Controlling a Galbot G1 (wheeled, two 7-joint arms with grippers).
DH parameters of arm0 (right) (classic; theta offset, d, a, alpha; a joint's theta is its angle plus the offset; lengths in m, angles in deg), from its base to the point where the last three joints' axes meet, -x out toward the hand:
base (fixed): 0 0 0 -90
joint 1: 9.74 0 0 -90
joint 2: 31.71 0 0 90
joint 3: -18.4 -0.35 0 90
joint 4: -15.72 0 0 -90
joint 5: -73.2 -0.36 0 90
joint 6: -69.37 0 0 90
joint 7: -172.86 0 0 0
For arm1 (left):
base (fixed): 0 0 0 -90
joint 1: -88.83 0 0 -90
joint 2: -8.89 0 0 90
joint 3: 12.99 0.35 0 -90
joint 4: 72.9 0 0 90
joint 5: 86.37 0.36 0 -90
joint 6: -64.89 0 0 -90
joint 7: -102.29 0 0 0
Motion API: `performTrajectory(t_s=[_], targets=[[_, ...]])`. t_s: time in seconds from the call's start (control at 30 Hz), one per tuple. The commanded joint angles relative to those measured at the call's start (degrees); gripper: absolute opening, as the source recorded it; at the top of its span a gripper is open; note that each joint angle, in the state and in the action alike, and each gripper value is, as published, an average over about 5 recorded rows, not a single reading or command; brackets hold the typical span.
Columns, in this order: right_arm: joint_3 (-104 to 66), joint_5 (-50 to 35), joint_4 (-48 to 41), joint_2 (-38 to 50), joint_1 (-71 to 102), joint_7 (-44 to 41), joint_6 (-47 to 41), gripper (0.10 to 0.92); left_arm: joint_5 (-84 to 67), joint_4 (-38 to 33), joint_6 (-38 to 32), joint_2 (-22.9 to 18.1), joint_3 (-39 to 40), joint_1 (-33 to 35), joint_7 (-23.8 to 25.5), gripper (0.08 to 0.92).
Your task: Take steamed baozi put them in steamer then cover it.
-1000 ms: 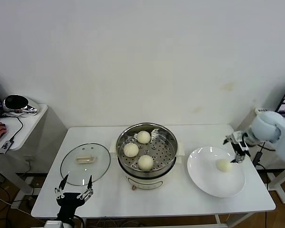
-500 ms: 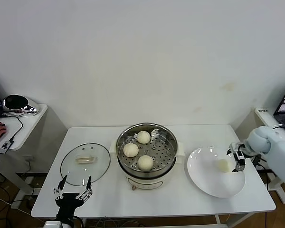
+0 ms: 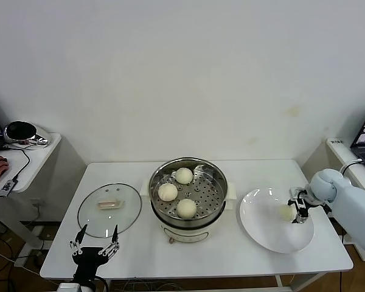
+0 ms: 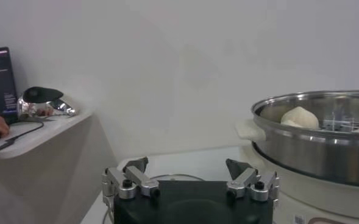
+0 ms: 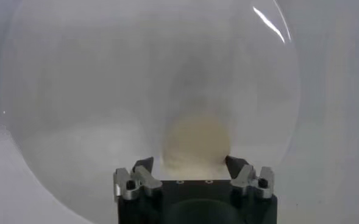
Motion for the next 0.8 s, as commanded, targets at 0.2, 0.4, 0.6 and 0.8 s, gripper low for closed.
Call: performTrajectory(t_s=[0.2, 0.4, 0.6, 0.8], targets=[[8.59, -6.36, 3.88, 2.87, -12.42, -0.65, -1.76, 0.482, 0.03, -0.06, -0.06, -0.03, 0.11, -0.19, -0.02, 0.823], [19.12, -14.48, 10.00, 6.47, -26.41, -0.84, -4.48, 0.418, -0.01, 0.11, 0.05, 0.22, 0.23, -0.70, 0.01, 0.823], [34.34, -26.21, 20.74, 6.78, -44.76, 0.31, -9.81, 0.432, 0.01, 0.47, 0.25, 0.45, 0.69, -1.57, 0.05, 0.823], [45.46, -37.96, 27.17, 0.93, -58.07, 3.41, -15.32, 0.441, -0.09, 0.68, 0.26, 0.80, 0.87, -1.84, 0.08, 0.823]])
